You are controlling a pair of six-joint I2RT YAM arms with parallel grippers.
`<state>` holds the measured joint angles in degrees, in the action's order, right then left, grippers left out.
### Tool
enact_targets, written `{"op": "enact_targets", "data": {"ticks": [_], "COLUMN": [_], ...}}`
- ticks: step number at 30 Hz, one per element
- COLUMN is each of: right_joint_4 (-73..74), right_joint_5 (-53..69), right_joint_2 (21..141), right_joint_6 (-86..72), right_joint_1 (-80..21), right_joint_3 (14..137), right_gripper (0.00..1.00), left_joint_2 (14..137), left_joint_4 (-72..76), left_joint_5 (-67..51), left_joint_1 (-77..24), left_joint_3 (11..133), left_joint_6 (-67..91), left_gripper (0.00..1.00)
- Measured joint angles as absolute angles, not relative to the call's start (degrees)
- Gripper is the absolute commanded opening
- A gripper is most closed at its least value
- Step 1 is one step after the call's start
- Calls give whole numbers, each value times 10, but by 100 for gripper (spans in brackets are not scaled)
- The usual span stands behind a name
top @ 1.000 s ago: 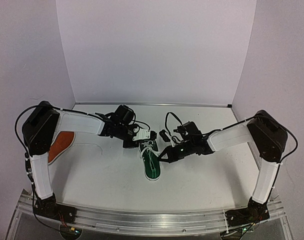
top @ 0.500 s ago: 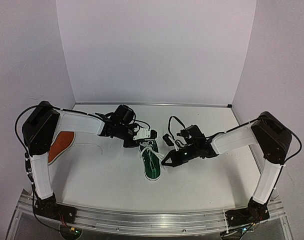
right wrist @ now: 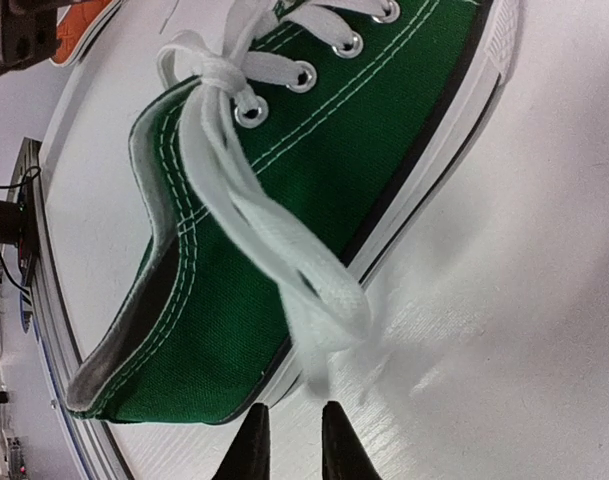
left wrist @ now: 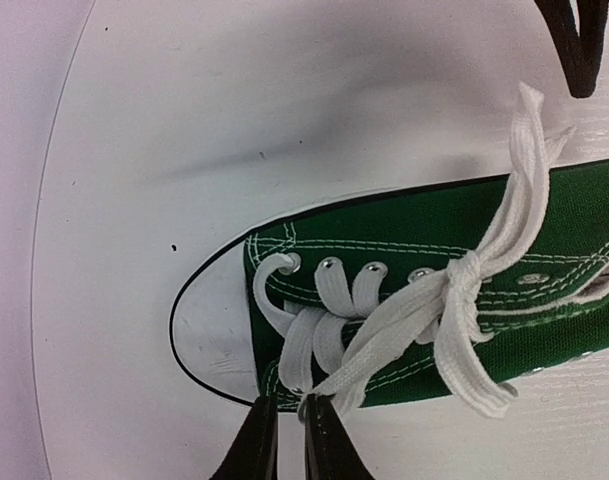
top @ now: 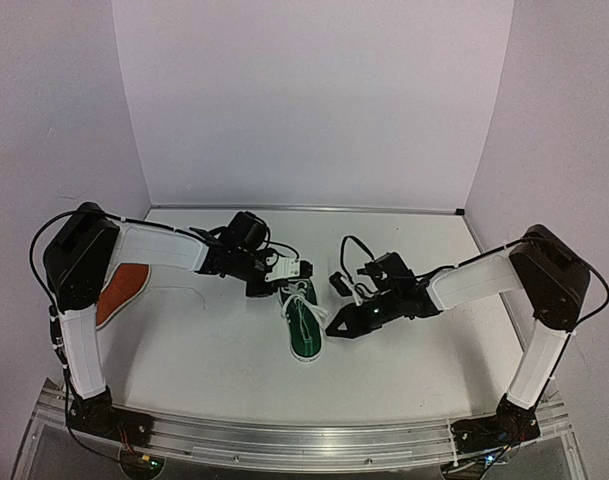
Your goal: Tie the shoes
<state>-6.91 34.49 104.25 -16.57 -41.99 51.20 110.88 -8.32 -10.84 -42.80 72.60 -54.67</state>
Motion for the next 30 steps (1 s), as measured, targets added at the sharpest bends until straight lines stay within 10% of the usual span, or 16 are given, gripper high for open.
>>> {"op": "enact_targets", "data": {"ticks": [12,30], "right_joint_4": [-34,-16], "right_joint_5": [340,387], "right_joint_2": [1030,1106], "right_joint_6": [-145,-104], "right_joint_1": [-403,-396], "right_joint_3": [548,632], "right_gripper": [47,51], "left_joint_2": [1073,1121], "left_joint_4": [-74,-122], "left_joint_5": [-118,-150], "left_joint_1": [-399,-413], "left_joint_3": [687,772], "left_joint_6": [-519,-575], "left_gripper": [51,62]}}
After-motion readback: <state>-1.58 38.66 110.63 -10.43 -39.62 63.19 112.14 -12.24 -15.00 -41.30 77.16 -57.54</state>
